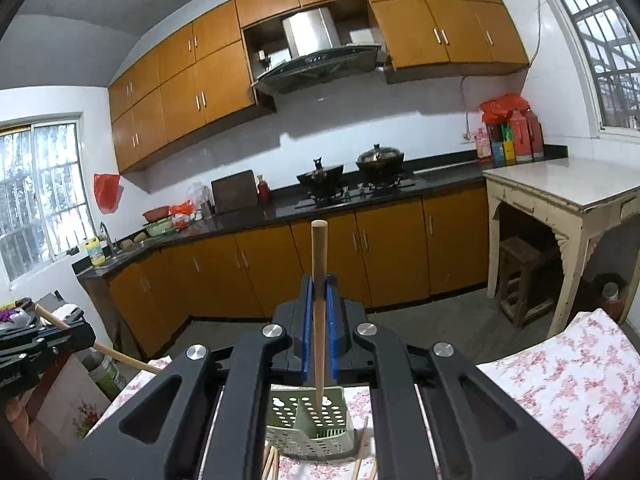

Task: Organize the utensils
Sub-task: 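Lift the chopsticks upright and carry both tools over the green utensil holder, then lower the chopsticks into the holder and open both tools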

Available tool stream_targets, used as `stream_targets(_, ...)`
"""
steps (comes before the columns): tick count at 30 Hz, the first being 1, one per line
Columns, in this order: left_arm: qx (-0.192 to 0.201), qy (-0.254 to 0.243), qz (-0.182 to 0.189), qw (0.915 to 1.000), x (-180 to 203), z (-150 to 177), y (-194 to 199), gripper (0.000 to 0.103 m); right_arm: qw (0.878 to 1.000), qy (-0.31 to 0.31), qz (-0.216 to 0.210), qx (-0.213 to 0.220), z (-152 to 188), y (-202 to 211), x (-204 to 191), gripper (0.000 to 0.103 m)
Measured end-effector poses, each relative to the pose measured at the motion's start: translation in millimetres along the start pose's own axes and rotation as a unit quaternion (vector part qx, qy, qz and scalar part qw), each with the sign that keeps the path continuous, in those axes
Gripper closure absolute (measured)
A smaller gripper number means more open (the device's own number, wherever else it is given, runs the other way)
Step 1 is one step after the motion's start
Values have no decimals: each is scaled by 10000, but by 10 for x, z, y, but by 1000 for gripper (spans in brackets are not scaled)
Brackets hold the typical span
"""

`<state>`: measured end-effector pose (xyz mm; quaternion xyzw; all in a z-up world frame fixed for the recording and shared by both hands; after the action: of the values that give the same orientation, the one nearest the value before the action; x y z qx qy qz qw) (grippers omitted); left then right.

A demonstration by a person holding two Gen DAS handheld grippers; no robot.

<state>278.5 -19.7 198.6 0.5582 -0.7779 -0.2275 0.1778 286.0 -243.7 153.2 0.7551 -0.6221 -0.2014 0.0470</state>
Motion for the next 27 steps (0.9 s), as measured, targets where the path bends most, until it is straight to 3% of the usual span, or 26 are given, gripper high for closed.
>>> stream_targets(7, -229, 36, 7, 9997, 16, 69, -276, 95, 9995, -43, 30, -311, 148, -208, -6, 96)
stream_targets(18, -244, 375, -170, 9989, -215, 137, -807, 95, 9977, -77, -13, -669, 326, -433, 26, 96)
stream_targets(27, -390, 542, 34, 9978, -272, 192, -799, 95, 9971, -147, -32, -740, 372, -487, 48, 96)
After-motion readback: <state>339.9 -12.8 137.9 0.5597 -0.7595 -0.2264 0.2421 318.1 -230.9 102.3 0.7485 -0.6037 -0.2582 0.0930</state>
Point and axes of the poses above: each gripper's, at about its wrist camera, not at the fingertips, and y roughly against the way its jaws point, x to its right, z to its underside, the point moved 2 cm from there along -y, roughly the way its jaws point, and after that the axes turned 5 degrees about -x, right-handed, at the moved point
